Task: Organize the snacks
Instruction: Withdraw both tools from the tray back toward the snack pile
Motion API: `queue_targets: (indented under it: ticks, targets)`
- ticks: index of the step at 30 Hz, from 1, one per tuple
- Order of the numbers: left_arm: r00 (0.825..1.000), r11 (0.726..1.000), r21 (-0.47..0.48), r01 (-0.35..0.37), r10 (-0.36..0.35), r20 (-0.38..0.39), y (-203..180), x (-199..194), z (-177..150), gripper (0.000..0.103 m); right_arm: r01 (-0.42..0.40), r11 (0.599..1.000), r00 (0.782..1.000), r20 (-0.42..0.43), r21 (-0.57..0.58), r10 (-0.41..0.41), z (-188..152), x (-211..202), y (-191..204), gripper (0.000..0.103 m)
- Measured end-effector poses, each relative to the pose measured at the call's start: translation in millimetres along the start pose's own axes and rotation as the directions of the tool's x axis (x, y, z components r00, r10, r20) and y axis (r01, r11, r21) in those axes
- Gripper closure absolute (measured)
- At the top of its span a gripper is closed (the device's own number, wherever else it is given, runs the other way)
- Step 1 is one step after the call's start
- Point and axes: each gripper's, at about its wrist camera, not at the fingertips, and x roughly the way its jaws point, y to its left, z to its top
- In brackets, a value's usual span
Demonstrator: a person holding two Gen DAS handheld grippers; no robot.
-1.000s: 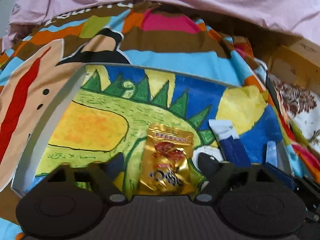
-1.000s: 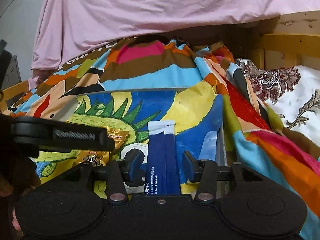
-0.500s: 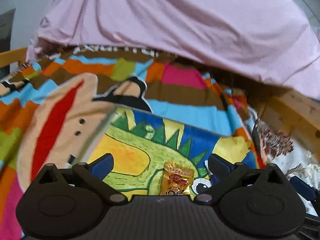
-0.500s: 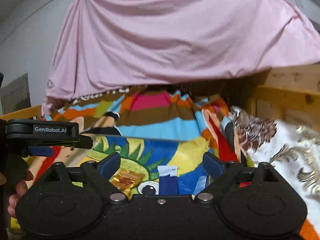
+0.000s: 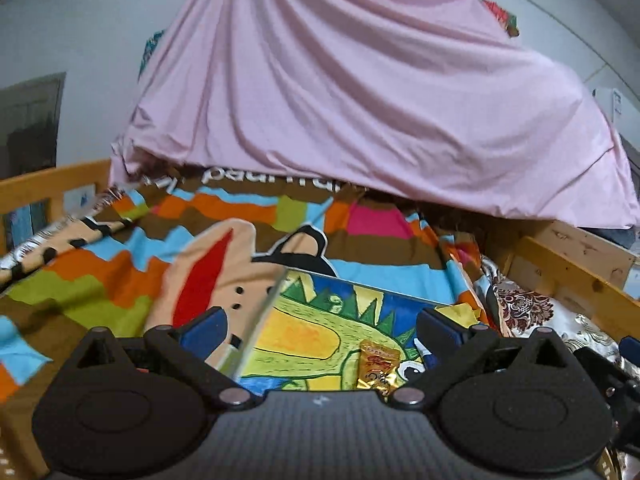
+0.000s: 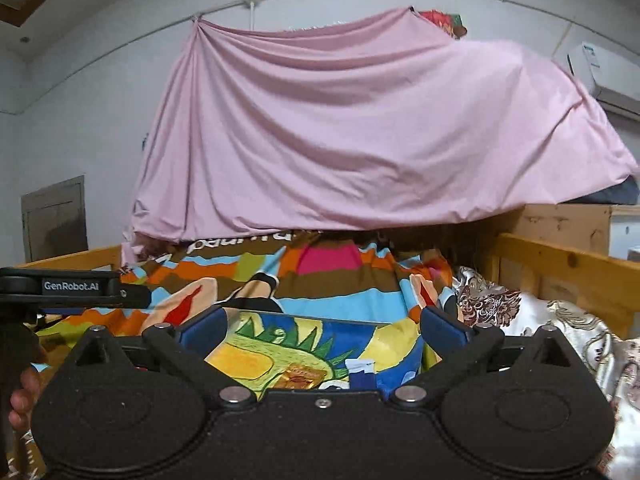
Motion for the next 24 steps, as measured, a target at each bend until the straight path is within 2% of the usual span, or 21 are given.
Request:
queue_targets:
  ticks: [12, 24]
  targets:
    - [0.997, 0.995, 0.081, 0.052, -0.056, 0.049, 33.8, -86.7, -31.3, 0.0, 0.055, 0.998, 0.998, 0.029, -0.036, -0.054, -23.5, -95.4, 30.9, 0.001]
    - [0.994, 0.982, 0.158, 0.105, -0.109, 0.012, 49.0, -124.9, -67.5, 0.0, 0.081, 0.996, 0.994, -0.073, -0.022, -0.082, -53.2, -138.7, 55.6, 0.001]
